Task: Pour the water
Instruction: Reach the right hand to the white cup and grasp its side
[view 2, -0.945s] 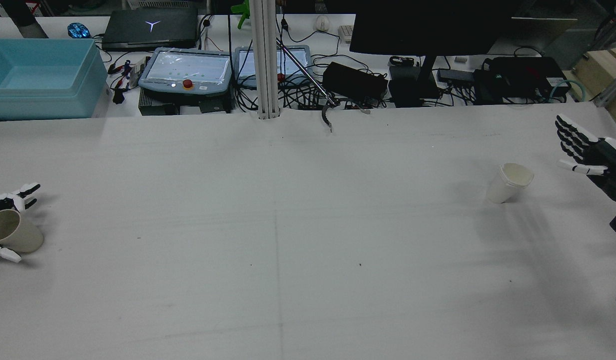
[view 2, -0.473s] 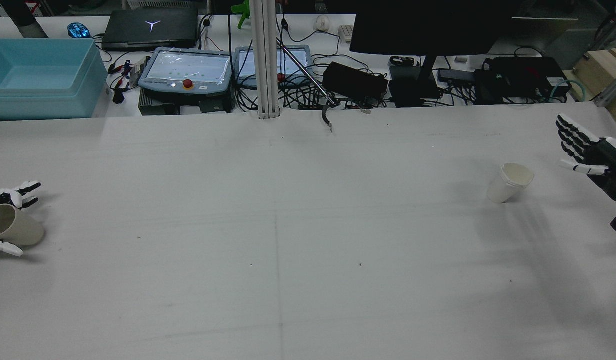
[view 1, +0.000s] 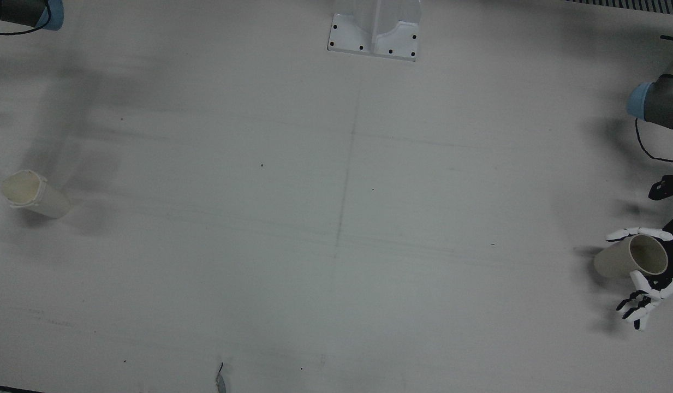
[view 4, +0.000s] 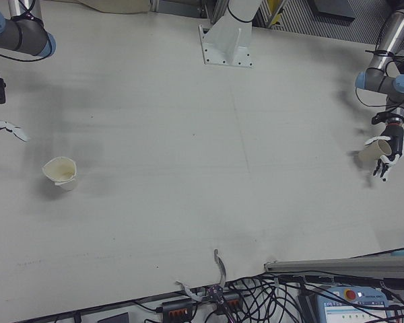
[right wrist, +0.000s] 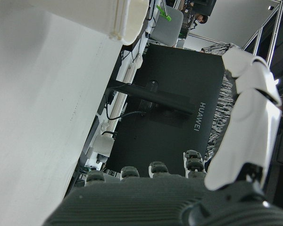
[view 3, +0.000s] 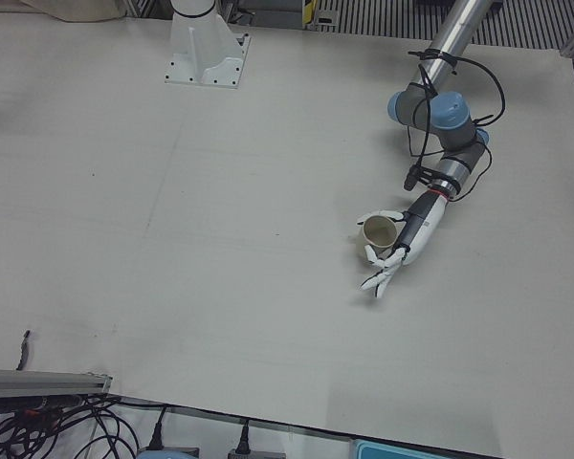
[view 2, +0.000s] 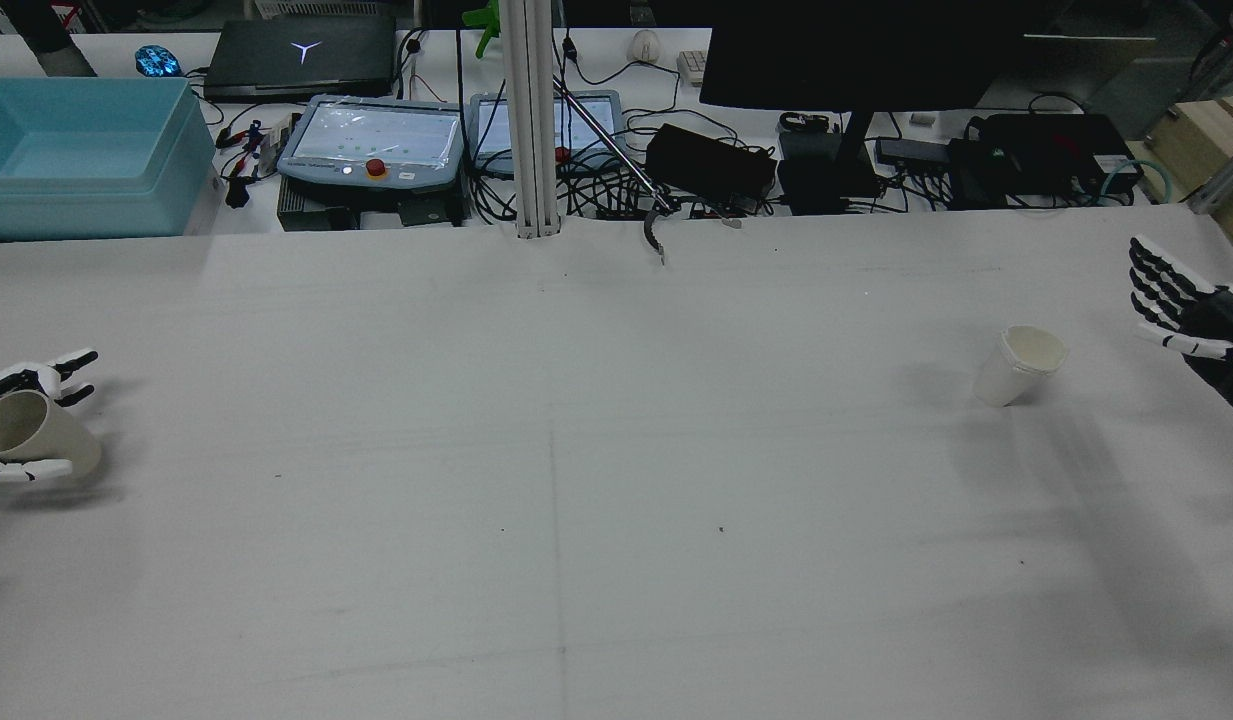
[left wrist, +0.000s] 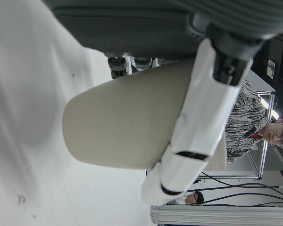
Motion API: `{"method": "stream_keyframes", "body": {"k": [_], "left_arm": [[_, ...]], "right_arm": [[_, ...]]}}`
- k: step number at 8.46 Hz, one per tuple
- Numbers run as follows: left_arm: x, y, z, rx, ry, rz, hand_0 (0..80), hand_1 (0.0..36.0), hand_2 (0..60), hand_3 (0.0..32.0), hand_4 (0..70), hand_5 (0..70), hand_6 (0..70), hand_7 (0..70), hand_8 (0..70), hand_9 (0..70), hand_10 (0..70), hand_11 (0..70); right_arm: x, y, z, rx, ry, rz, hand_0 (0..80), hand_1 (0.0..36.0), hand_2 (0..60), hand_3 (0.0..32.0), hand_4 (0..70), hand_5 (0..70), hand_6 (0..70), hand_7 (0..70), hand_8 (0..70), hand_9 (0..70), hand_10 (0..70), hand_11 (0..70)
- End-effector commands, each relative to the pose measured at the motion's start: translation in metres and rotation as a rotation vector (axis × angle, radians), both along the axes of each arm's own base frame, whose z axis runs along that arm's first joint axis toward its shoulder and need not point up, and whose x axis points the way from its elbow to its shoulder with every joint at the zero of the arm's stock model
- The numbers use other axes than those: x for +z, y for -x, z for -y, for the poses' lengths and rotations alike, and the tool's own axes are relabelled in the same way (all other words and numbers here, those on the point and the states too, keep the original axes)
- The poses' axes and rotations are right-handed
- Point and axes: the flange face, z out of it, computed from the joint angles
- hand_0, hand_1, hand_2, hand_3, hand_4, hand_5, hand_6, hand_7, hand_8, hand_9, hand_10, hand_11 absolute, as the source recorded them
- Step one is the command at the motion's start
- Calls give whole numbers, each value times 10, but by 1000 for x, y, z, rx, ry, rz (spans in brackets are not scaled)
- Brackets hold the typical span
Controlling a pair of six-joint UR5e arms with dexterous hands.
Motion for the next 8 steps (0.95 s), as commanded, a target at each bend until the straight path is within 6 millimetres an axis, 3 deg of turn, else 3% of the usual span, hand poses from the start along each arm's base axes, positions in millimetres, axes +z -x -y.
{"method": "stream_keyframes", "body": {"k": [1,2,3,5,6,7,8], "left_arm": [[-44,-4,1,13,28,-11,800,360,600,0,372,700,113,119,27,9,59,130],[-57,-5,1,15,25,-15,800,360,600,0,373,700,113,121,27,10,59,129],[-72,-4,2,14,20,-22,800,360,600,0,371,700,112,121,26,10,58,129],[-80,-4,1,14,24,-27,800,360,600,0,373,700,110,121,27,10,59,129],[-79,-3,1,12,28,-24,800,360,600,0,365,700,108,119,26,9,59,129],[-80,-4,1,12,26,-23,800,360,600,0,358,700,106,118,25,9,59,129],[-79,-4,1,12,27,-22,800,360,600,0,351,700,105,116,25,9,59,130]], "right_arm": [[67,11,-3,-26,-21,4,482,215,278,0,0,56,63,22,18,26,0,0],[69,31,15,-49,-42,14,488,228,299,0,0,60,71,40,20,26,0,0],[65,43,19,-69,-60,23,505,257,335,0,0,68,76,51,24,29,0,0],[64,59,18,-99,-64,13,550,313,370,0,0,81,65,47,12,17,0,0],[61,70,18,-120,-71,9,553,317,372,0,0,83,66,53,13,17,0,0],[64,68,13,-125,-64,5,560,321,368,0,0,83,76,75,13,15,0,0],[68,66,8,-131,-58,1,556,303,306,0,0,78,70,68,4,3,0,0]]}}
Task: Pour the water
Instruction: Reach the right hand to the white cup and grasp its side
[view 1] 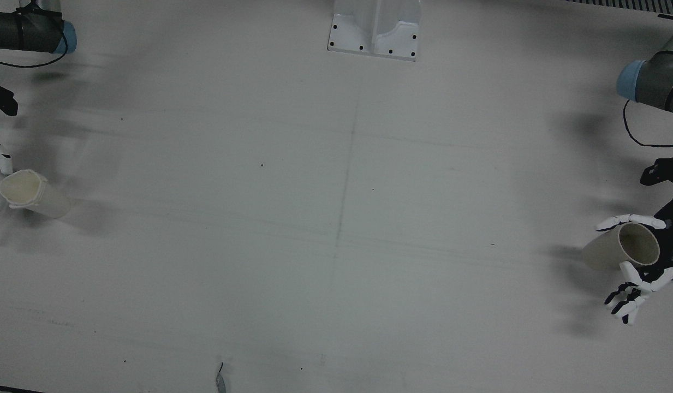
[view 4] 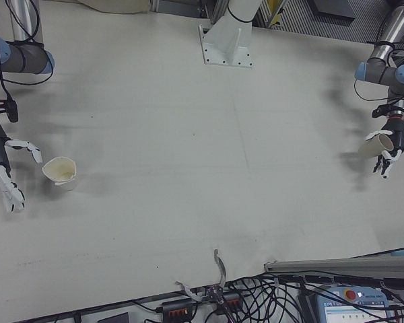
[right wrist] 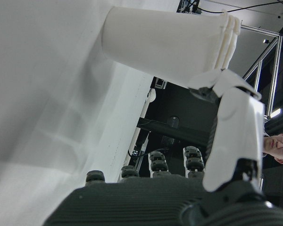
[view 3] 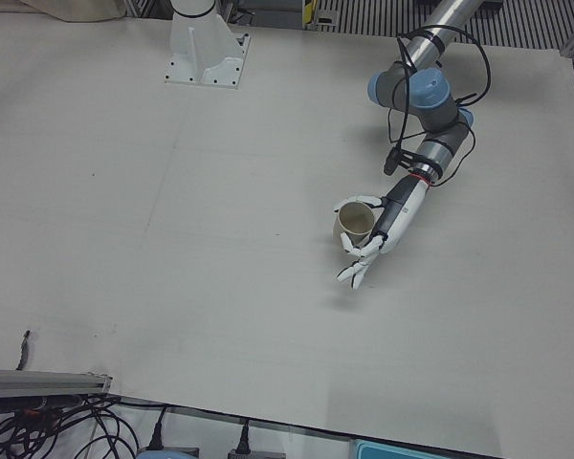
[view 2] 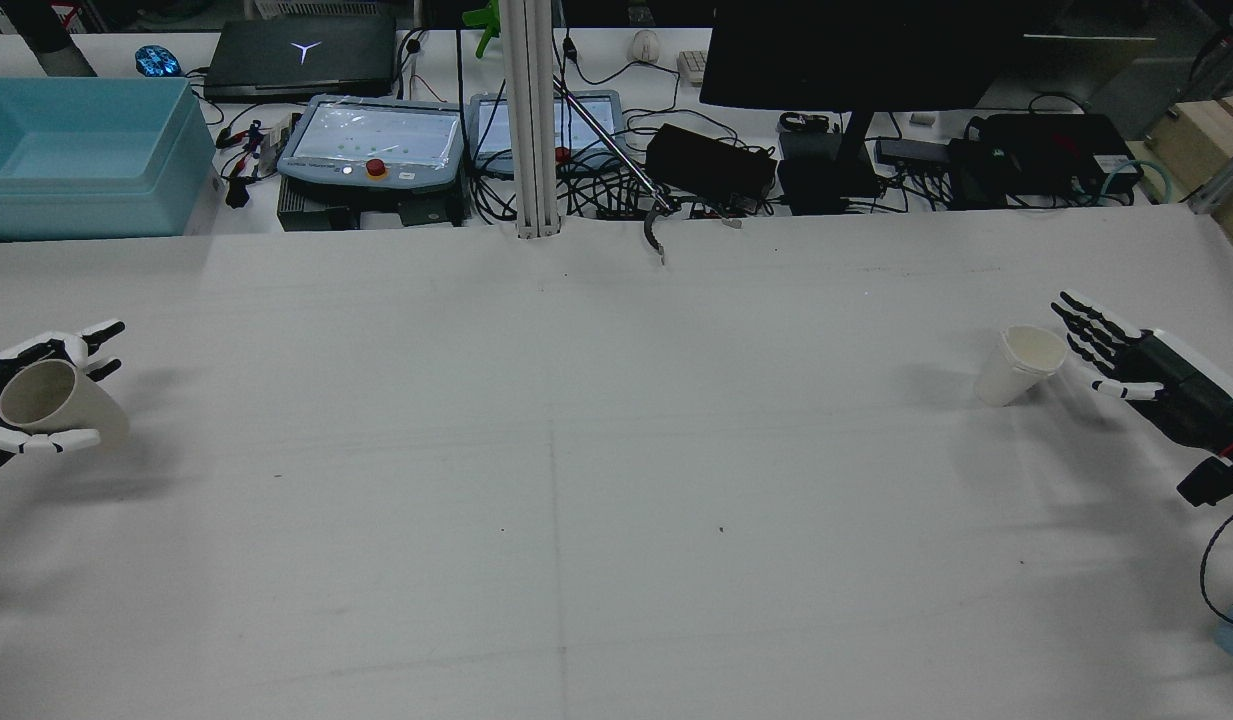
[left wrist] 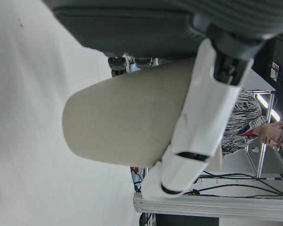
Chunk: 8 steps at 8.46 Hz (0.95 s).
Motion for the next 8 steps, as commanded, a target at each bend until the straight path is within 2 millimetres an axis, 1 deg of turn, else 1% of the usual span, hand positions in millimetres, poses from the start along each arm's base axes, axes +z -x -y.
{"method": "stream_keyframes", "body": {"k": [1,2,3,4,5,6,8], "left_arm": [[0,-1,-1,1,1,1,800,360,600,0,351,700,103,114,25,8,59,130],[-1,-4,-2,7,1,-1,800,360,600,0,352,700,105,116,25,9,60,131],[0,-7,-3,12,2,0,800,360,600,0,350,700,106,117,26,9,59,130],[1,-7,-4,12,4,1,800,360,600,0,351,700,105,116,26,9,59,130],[0,-6,-4,11,1,-4,800,360,600,0,342,700,103,114,26,8,61,132],[1,-6,-4,9,5,-6,800,360,600,0,338,700,101,111,27,8,60,133],[3,-4,-5,9,7,-7,800,360,600,0,328,700,99,108,27,7,61,134]], "right_arm": [[5,2,-9,-21,8,-11,539,261,175,0,0,67,41,15,0,0,0,0],[2,8,-7,-29,-1,-15,528,242,138,0,0,60,30,0,0,0,0,0],[-8,14,-2,-31,-22,-21,539,274,221,0,0,66,32,0,0,0,0,0],[-15,19,1,-33,-40,-36,551,296,269,0,0,72,44,16,0,0,0,0],[-24,25,4,-37,-56,-42,562,312,305,0,0,76,64,61,2,0,0,0],[-30,26,7,-33,-69,-44,569,317,319,0,0,78,81,93,6,4,0,0],[-29,33,5,-48,-68,-46,575,319,324,0,0,80,96,123,9,10,0,0]]}}
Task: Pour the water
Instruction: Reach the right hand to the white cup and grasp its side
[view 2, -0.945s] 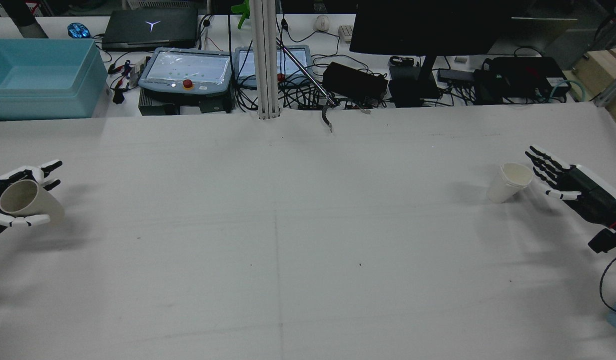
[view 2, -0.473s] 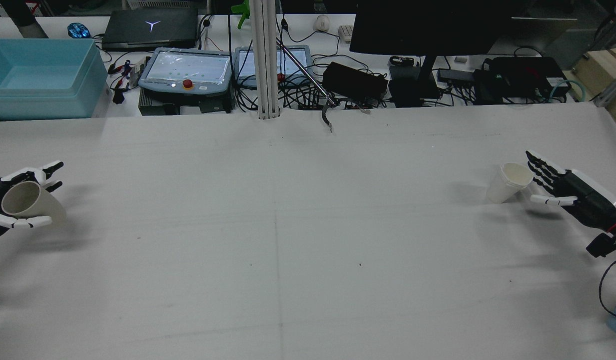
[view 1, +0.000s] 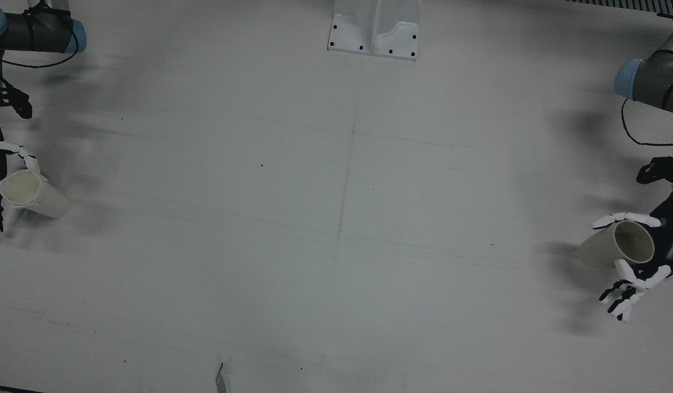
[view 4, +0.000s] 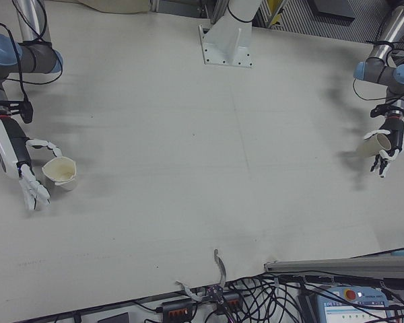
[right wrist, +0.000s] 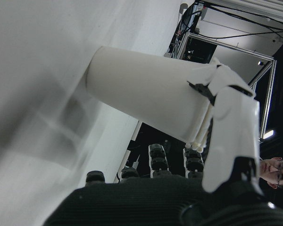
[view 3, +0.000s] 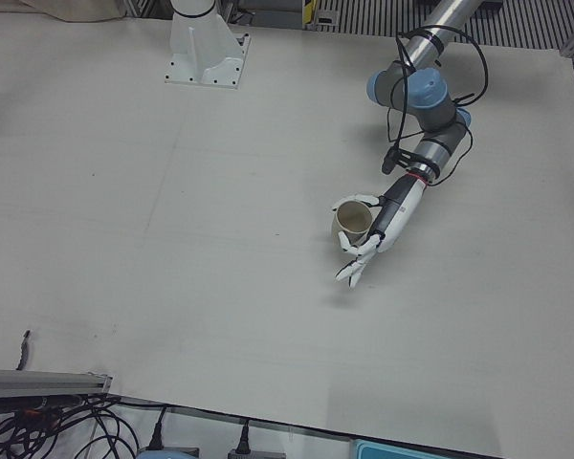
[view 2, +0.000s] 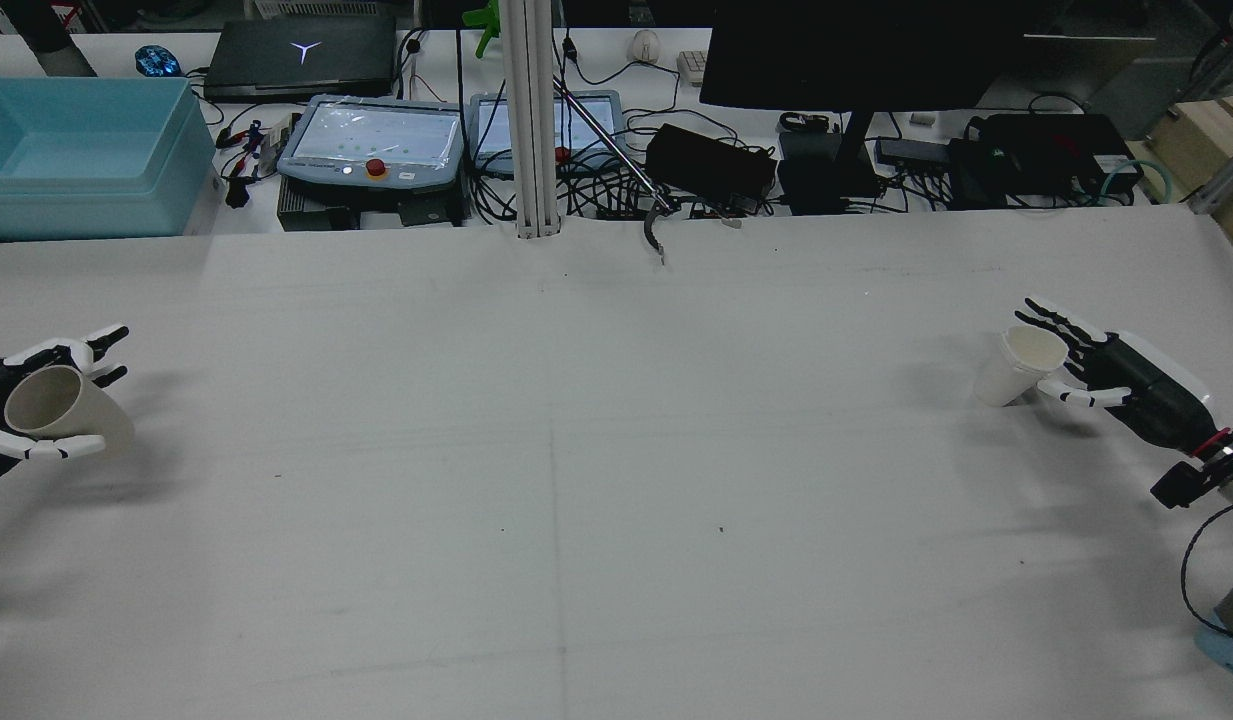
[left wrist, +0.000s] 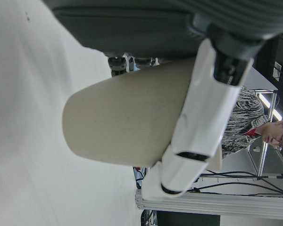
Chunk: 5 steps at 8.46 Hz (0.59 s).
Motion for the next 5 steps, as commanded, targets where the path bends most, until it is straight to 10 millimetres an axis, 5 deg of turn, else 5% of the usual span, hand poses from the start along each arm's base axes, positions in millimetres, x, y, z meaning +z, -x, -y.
{"method": "stream_keyframes", "body": {"k": [1,5], "left_arm": [[3,2,-2,0,2,-1,800,360,600,0,327,700,98,108,27,7,61,134],[3,2,-2,-2,-2,-6,800,360,600,0,303,700,94,102,26,6,62,136]], "right_arm": [[-5,14,-1,-19,-13,-12,575,318,320,0,0,80,101,132,10,12,0,0],[-51,27,13,-1,-58,-72,621,358,402,0,41,100,160,243,45,79,0,0]]}}
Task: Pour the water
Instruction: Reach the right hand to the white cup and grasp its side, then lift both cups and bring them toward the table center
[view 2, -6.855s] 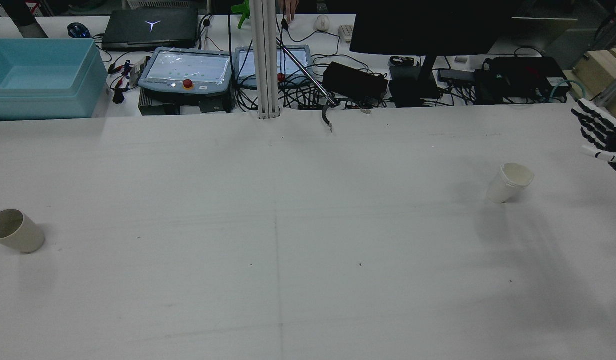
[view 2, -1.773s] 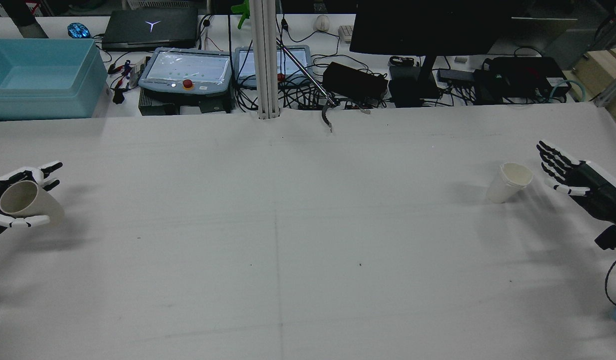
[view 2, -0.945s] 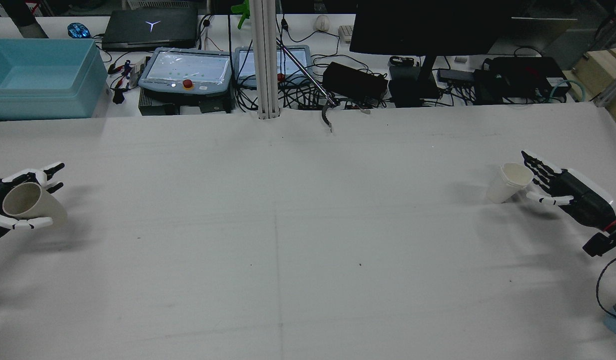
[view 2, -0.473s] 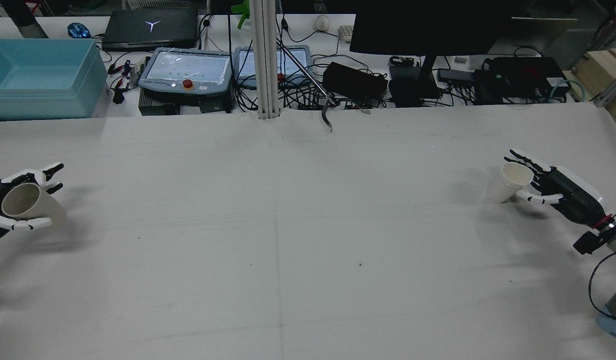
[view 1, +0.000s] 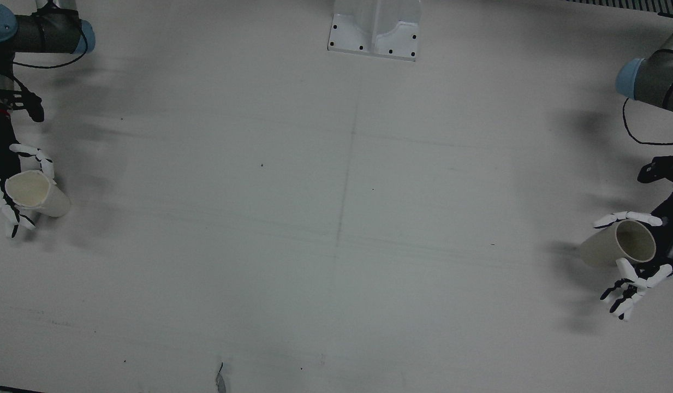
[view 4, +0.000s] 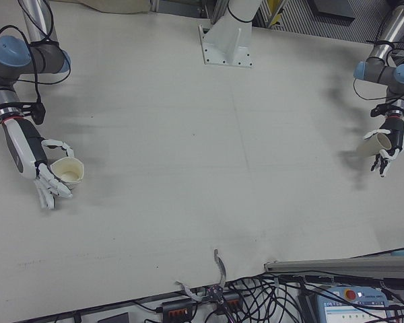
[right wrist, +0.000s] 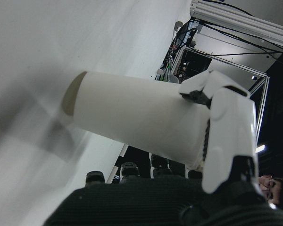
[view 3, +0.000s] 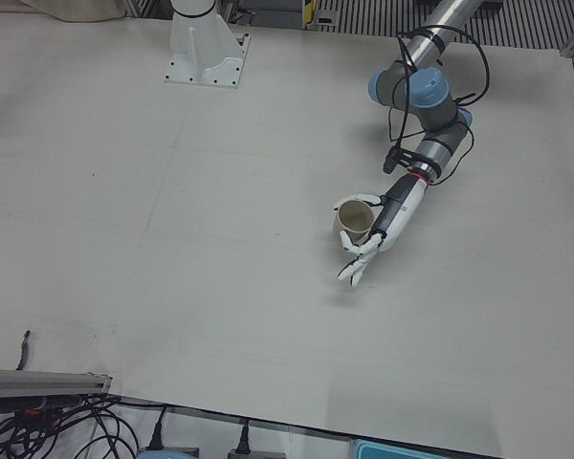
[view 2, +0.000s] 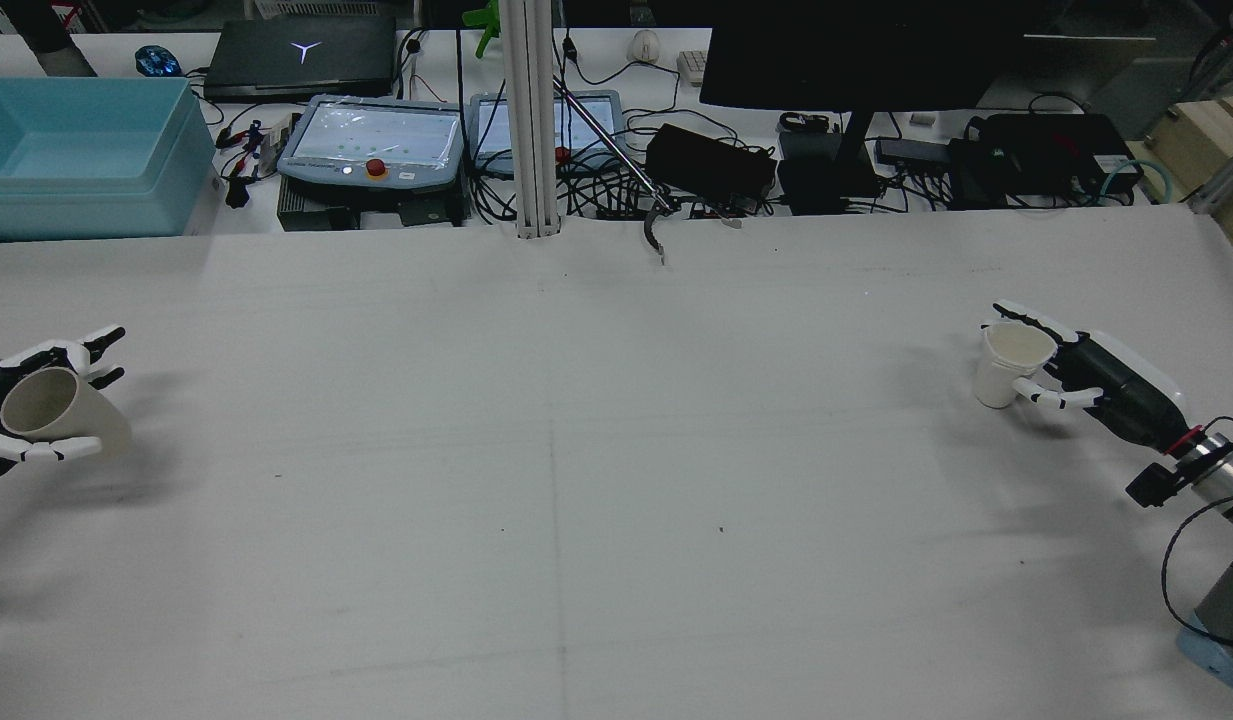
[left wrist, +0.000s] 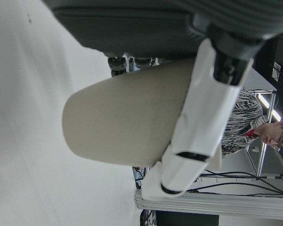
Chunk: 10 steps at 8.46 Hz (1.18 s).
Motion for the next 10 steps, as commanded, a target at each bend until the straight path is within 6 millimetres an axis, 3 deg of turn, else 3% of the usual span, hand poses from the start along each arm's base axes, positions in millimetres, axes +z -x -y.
{"method": "stream_keyframes", "body": {"k": [1,3,4,5,6,7,8,10], "left_arm": [[0,-1,0,0,-1,-2,800,360,600,0,302,700,95,102,27,6,61,134],[1,-1,-1,2,0,0,800,360,600,0,293,700,93,99,26,5,61,135],[0,-1,-1,2,-3,-4,800,360,600,0,292,700,92,99,26,5,62,135],[-4,-4,-2,8,-8,-8,800,360,600,0,294,700,93,99,26,5,61,134],[-14,-7,-3,14,-13,-11,800,360,600,0,300,700,95,103,26,6,60,132],[-25,-13,-6,26,-19,-17,800,360,600,0,306,700,98,108,25,7,58,130],[-41,-21,-8,40,-24,-18,800,360,600,0,311,700,100,110,24,8,58,130],[-86,-69,-3,84,-30,-31,800,360,600,0,325,700,110,118,26,9,60,133]], "right_arm": [[-41,9,9,12,8,-73,766,360,470,0,90,131,246,399,130,205,0,0],[-51,9,12,26,1,-72,800,360,600,0,88,189,382,578,329,468,0,11],[-64,8,15,38,-17,-57,800,360,600,0,90,243,515,700,536,700,112,207],[-79,5,16,45,-36,-40,800,360,600,0,76,246,512,700,535,700,117,214],[-97,0,20,56,-46,-28,800,360,600,0,36,242,474,685,492,676,91,179],[-129,-14,28,87,-73,-14,800,360,600,0,42,241,470,671,479,655,78,161],[-172,-37,35,136,-110,-1,800,360,600,0,47,240,467,657,471,643,71,152],[-260,-76,46,212,-136,4,800,360,600,0,73,238,472,649,461,625,54,127]]}}
